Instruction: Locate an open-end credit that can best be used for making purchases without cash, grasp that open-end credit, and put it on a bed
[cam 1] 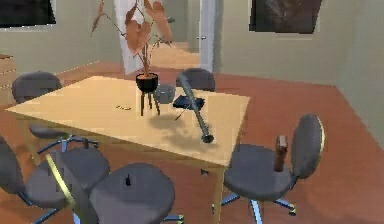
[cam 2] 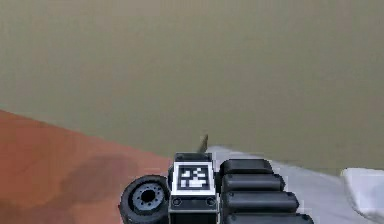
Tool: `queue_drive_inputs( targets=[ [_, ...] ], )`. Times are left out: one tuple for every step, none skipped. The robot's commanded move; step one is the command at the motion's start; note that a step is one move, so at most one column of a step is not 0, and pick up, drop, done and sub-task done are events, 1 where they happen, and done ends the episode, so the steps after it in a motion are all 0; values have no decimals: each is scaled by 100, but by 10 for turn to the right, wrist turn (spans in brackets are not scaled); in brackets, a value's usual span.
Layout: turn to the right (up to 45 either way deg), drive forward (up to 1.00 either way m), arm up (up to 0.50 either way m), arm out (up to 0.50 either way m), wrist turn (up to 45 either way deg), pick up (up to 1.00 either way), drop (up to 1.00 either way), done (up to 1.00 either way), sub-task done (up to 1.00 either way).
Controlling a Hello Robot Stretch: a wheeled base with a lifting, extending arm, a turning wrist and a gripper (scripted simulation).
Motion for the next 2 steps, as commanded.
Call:
queue_drive_inputs(
  targets=[
    [450, 0, 0, 0, 0, 0, 0, 0, 0],
    [450, 0, 0, 0, 0, 0, 0, 0, 0]
  ],
)
